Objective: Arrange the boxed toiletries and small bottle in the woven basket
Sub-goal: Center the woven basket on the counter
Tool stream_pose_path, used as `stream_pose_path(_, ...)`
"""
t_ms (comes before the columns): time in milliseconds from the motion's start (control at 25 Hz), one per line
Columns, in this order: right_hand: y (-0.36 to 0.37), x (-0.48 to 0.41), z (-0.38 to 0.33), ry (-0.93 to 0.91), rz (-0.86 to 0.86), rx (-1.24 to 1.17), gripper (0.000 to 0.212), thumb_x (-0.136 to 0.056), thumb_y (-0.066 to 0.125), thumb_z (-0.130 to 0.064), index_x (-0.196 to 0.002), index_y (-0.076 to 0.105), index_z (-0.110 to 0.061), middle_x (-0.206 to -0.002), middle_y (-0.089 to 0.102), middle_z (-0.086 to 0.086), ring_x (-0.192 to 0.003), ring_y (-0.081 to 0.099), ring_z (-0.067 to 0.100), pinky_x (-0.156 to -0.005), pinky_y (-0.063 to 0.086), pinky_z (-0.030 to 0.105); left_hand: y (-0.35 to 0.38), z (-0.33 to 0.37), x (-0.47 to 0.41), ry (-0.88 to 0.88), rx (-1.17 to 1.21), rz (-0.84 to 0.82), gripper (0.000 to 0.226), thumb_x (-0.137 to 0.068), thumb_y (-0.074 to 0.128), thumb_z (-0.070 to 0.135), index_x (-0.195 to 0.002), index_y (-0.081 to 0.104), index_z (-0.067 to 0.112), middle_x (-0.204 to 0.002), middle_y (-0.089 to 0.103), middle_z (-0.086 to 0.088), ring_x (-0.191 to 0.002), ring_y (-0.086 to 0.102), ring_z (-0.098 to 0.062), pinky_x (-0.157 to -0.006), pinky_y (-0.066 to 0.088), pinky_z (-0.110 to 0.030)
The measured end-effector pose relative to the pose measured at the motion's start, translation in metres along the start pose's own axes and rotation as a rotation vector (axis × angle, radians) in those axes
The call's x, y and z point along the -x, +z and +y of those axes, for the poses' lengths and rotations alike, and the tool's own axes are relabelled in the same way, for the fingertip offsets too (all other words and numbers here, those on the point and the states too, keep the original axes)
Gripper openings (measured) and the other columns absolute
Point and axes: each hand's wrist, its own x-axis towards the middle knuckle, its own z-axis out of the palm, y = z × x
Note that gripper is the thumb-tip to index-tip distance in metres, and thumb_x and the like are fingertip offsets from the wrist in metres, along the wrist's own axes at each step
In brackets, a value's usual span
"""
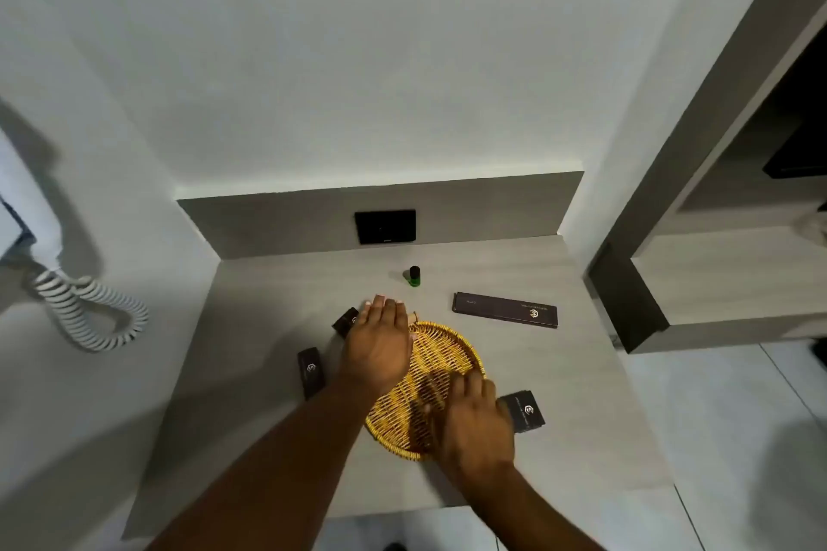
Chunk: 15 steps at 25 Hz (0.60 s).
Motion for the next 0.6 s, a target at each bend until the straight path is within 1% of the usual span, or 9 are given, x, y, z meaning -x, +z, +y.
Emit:
stream_pose_path(40, 0.002, 0.007, 0.003, 0.08, -0.017, -0.007, 0.064, -0.091, 0.033, -0.062, -0.133, 0.042, -0.015, -0.138, 0.046, 0.011, -0.124, 0.047, 0.029, -0.097, 0.045, 0.042, 0.0, -0.001, -0.005, 0.021, -0.025, 0.017, 0.052, -0.102, 0.031, 0.036, -0.143, 0.034, 0.005, -0.145, 0.043, -0.017, -0.134, 0.037, -0.032, -0.112, 0.031, -0.044)
stream_pose_path(80, 0.004, 0.015, 0.005, 0.146, -0.029, -0.064, 0.066, -0.088, 0.033, -0.066, -0.131, 0.041, -0.016, -0.133, 0.048, 0.009, -0.119, 0.05, 0.027, -0.092, 0.049, 0.039, -0.003, -0.003, -0.008, 0.03, -0.036, 0.025, 0.043, -0.1, 0.037, 0.032, -0.135, 0.044, 0.007, -0.134, 0.054, -0.015, -0.123, 0.047, -0.03, -0.102, 0.039, -0.042)
stream_pose_path(120, 0.007, 0.02, 0.008, 0.179, -0.054, -0.08, 0.069, -0.087, 0.033, -0.069, -0.131, 0.039, -0.016, -0.13, 0.048, 0.008, -0.117, 0.052, 0.026, -0.089, 0.05, 0.038, -0.004, -0.004, -0.012, 0.041, -0.052, 0.035, 0.036, -0.098, 0.043, 0.029, -0.128, 0.051, 0.009, -0.125, 0.059, -0.013, -0.113, 0.052, -0.028, -0.094, 0.044, -0.041)
stream_pose_path(200, 0.006, 0.023, 0.016, 0.25, -0.127, -0.163, 0.069, -0.087, 0.037, -0.067, -0.132, 0.034, -0.015, -0.129, 0.05, 0.009, -0.115, 0.056, 0.026, -0.087, 0.051, 0.038, -0.01, -0.003, -0.018, 0.063, -0.07, -0.007, 0.031, -0.097, 0.05, 0.027, -0.123, 0.056, 0.011, -0.118, 0.061, -0.011, -0.106, 0.055, -0.026, -0.086, 0.047, -0.039)
stream_pose_path(320, 0.001, 0.008, 0.02, 0.334, -0.223, -0.356, 0.064, -0.089, 0.052, -0.047, -0.136, 0.029, -0.01, -0.129, 0.058, 0.012, -0.115, 0.059, 0.031, -0.093, 0.048, 0.04, -0.014, -0.001, -0.021, 0.054, -0.064, -0.05, 0.03, -0.096, 0.056, 0.022, -0.125, 0.057, 0.012, -0.118, 0.059, -0.011, -0.105, 0.057, -0.026, -0.085, 0.05, -0.038)
stream_pose_path(360, 0.001, 0.006, 0.019, 0.365, -0.266, -0.427, 0.066, -0.087, 0.057, -0.04, -0.137, 0.028, -0.007, -0.131, 0.058, 0.014, -0.117, 0.058, 0.032, -0.096, 0.047, 0.04, -0.014, -0.001, -0.023, 0.045, -0.055, -0.058, 0.03, -0.095, 0.057, 0.019, -0.125, 0.057, 0.012, -0.119, 0.058, -0.011, -0.106, 0.057, -0.026, -0.086, 0.05, -0.038)
stream_pose_path(440, 0.002, 0.002, 0.018, 0.42, -0.295, -0.556, 0.067, -0.084, 0.065, -0.027, -0.136, 0.03, -0.004, -0.132, 0.056, 0.018, -0.12, 0.056, 0.035, -0.098, 0.046, 0.04, -0.015, -0.001, -0.023, 0.028, -0.039, -0.068, 0.031, -0.094, 0.059, 0.014, -0.125, 0.056, 0.011, -0.12, 0.057, -0.013, -0.107, 0.057, -0.027, -0.087, 0.05, -0.038)
stream_pose_path(520, 0.005, -0.003, 0.018, 0.457, -0.27, -0.627, 0.061, -0.082, 0.067, -0.017, -0.132, 0.034, -0.001, -0.129, 0.057, 0.021, -0.118, 0.056, 0.037, -0.097, 0.047, 0.041, -0.015, -0.003, -0.023, 0.009, -0.026, -0.086, 0.031, -0.093, 0.059, 0.011, -0.124, 0.056, 0.01, -0.119, 0.057, -0.014, -0.106, 0.058, -0.028, -0.087, 0.051, -0.037)
stream_pose_path(600, 0.006, -0.01, 0.021, 0.478, -0.219, -0.623, 0.051, -0.085, 0.061, -0.007, -0.129, 0.037, 0.001, -0.126, 0.058, 0.024, -0.116, 0.057, 0.038, -0.094, 0.048, 0.042, -0.012, -0.007, -0.023, -0.021, 0.001, -0.101, 0.03, -0.093, 0.058, 0.008, -0.122, 0.057, 0.01, -0.119, 0.057, -0.014, -0.104, 0.06, -0.029, -0.086, 0.052, -0.036)
